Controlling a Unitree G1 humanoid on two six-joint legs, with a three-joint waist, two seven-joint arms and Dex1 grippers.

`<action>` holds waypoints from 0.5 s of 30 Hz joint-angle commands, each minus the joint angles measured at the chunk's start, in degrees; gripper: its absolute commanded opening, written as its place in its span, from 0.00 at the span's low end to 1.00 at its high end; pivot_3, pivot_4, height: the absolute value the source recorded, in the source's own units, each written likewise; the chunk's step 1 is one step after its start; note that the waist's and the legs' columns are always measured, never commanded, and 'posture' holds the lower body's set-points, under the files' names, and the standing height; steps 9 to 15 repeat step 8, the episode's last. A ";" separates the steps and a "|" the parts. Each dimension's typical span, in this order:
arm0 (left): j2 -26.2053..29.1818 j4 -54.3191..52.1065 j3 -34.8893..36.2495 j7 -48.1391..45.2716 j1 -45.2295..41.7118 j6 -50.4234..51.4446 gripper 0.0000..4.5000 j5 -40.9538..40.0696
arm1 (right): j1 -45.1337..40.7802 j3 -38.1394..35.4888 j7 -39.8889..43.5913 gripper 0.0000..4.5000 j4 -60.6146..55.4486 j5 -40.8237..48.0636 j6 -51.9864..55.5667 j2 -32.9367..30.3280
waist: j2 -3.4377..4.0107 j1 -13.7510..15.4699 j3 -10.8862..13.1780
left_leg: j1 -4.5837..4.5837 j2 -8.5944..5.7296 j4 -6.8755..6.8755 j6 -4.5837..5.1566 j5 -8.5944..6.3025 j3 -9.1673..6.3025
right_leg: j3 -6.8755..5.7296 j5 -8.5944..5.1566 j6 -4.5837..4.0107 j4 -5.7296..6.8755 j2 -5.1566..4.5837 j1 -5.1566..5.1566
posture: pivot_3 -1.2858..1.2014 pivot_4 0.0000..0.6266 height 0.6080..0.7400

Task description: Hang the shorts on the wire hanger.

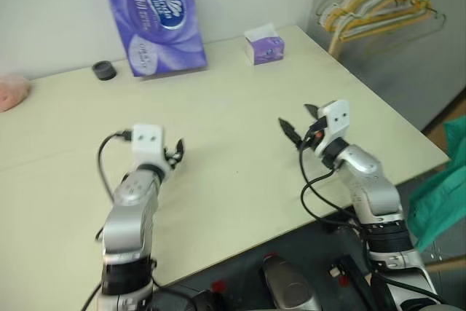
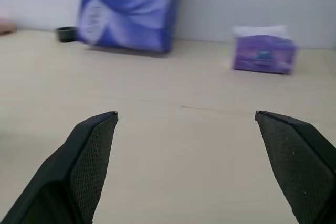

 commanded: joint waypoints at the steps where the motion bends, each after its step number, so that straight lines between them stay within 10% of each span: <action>1: -2.26 -3.00 1.48 5.46 1.62 -4.49 0.79 1.90 | -1.86 1.03 1.53 0.99 3.57 -1.06 -4.03 1.22 | -0.43 2.59 -0.47 | 0.00 -0.02 0.02 -0.02 0.01 -0.05 | -0.03 0.00 0.00 -0.01 -0.02 0.00 | 0.45 0.10 1.00; 7: -3.31 -2.50 2.90 7.94 1.22 -5.67 0.79 1.12 | -3.62 1.82 3.25 0.99 9.09 -1.98 -6.52 2.55 | -0.65 8.02 -1.02 | -0.05 -0.09 0.04 -0.22 0.13 -0.40 | -0.21 0.12 -0.21 -0.06 -0.04 -0.26 | 0.46 0.10 1.00; 15: -3.14 -2.36 2.89 8.04 1.26 -5.49 0.79 1.16 | -3.86 1.74 3.24 0.99 9.74 -2.03 -6.79 2.74 | -0.65 8.02 -1.02 | -0.05 -0.08 0.03 -0.23 0.13 -0.41 | -0.22 0.13 -0.21 -0.05 -0.01 -0.28 | 0.47 0.11 1.00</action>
